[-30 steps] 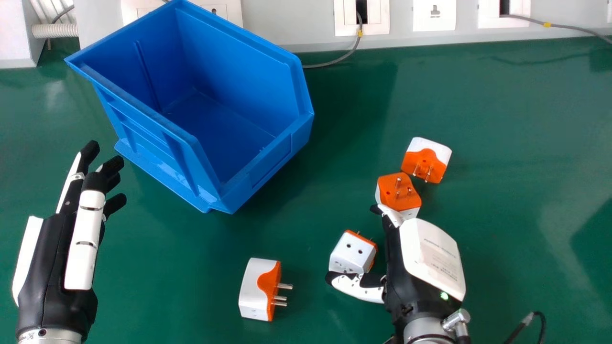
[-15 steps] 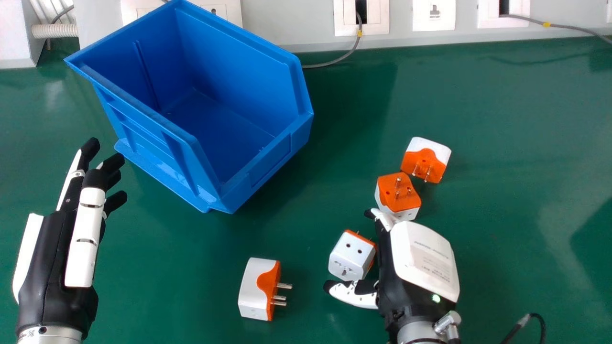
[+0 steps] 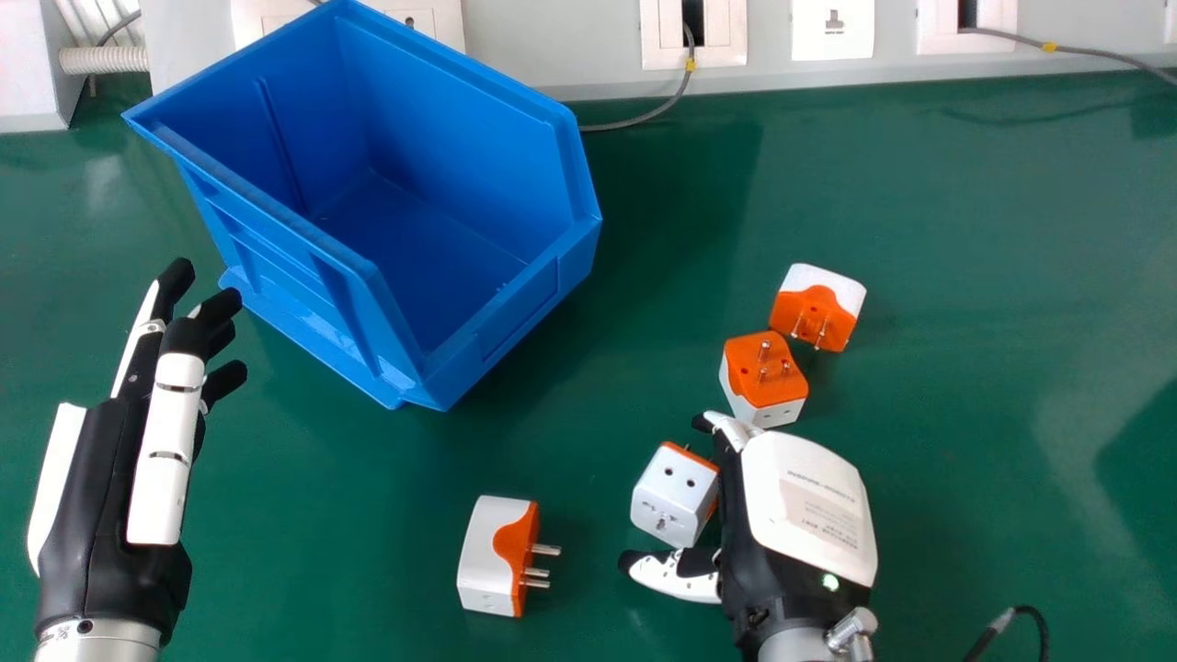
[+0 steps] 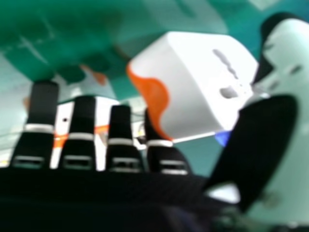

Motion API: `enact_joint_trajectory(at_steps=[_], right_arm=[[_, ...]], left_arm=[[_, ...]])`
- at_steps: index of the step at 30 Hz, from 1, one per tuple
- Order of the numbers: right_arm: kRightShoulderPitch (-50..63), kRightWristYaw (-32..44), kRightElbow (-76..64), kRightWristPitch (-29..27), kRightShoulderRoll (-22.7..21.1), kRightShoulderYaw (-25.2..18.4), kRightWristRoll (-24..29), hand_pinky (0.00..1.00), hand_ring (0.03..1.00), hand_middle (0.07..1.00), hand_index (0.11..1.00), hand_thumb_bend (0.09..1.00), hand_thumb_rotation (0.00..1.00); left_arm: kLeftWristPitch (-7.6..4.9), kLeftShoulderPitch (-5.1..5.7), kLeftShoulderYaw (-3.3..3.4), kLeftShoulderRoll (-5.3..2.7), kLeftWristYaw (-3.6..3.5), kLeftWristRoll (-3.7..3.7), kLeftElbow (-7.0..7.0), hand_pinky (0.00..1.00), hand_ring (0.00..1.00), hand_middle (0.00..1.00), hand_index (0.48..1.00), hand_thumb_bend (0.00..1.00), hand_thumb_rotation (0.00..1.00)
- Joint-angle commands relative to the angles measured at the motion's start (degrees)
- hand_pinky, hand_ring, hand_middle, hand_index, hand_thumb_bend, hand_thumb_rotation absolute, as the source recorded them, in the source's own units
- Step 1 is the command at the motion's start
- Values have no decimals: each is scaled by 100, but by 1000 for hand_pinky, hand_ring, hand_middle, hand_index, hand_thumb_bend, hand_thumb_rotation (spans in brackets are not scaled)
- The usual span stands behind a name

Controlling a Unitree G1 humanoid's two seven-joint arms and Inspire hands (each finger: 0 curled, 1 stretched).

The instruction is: Pick all objects and put in blue box

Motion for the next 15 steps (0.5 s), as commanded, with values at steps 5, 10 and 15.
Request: enact_joint_trajectory(at_steps=[5,10,15], right_arm=[[-89,148,217,-41,38,10,143,679,787,835,796,616,303],[-213,152,359,-34,20,-2,129,670,776,826,788,616,303],[-326,224,457,-9,-5,-14,142,662,769,819,778,613,297]], left_arm=[[-78,-68,-1,7,34,-26,-50,896,935,917,963,440,1000],[-59,-69,-26,-7,57,-3,-102,896,935,917,963,438,1000],[-63,-66,-52,-14,73,1,-102,896,935,917,963,433,1000]])
